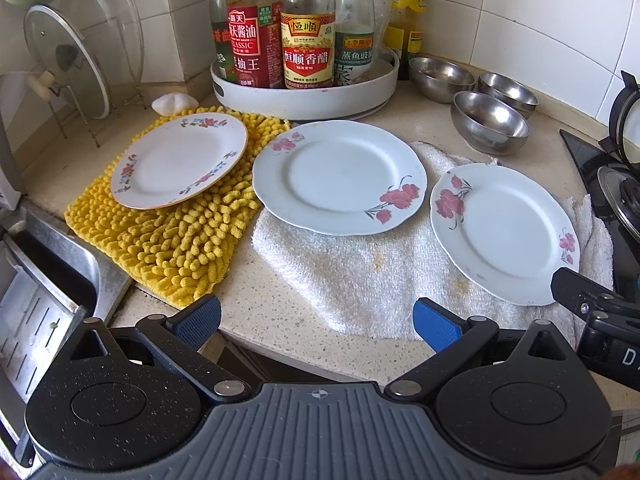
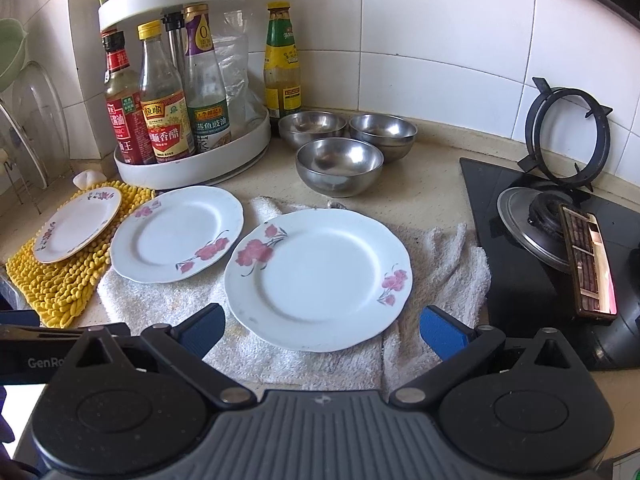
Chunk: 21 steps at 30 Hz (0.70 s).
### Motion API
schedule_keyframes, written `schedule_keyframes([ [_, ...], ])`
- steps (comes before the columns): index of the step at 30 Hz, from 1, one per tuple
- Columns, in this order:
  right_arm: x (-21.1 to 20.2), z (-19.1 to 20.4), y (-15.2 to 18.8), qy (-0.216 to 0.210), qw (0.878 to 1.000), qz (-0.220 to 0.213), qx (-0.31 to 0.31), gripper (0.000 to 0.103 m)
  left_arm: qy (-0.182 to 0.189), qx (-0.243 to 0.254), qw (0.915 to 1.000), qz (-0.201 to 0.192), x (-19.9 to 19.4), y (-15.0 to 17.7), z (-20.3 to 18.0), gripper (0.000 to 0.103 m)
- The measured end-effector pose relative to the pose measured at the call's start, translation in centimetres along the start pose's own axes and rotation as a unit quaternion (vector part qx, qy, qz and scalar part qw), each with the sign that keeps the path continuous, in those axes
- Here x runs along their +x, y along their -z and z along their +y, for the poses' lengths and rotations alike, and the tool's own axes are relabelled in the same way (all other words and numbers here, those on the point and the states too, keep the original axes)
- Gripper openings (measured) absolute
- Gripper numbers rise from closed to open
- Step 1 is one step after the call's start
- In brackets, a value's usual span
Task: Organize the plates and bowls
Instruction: 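Move the right tool toward the large pink-flowered plate on the towel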
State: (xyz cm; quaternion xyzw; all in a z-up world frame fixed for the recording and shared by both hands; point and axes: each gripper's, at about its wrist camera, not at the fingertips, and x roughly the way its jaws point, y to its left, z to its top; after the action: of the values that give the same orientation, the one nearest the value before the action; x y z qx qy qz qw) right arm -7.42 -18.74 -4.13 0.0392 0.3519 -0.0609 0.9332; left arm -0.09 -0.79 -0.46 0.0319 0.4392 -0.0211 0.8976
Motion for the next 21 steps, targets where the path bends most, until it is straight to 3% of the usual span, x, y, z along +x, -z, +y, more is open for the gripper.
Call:
schedule_keyframes([
  [21,0.19,0.77,0.0,0.0,1.0,0.002,-0.001,0.103,0.002,0.006,0.9999,0.008,-0.12,-0.13,-0.04,0.103],
])
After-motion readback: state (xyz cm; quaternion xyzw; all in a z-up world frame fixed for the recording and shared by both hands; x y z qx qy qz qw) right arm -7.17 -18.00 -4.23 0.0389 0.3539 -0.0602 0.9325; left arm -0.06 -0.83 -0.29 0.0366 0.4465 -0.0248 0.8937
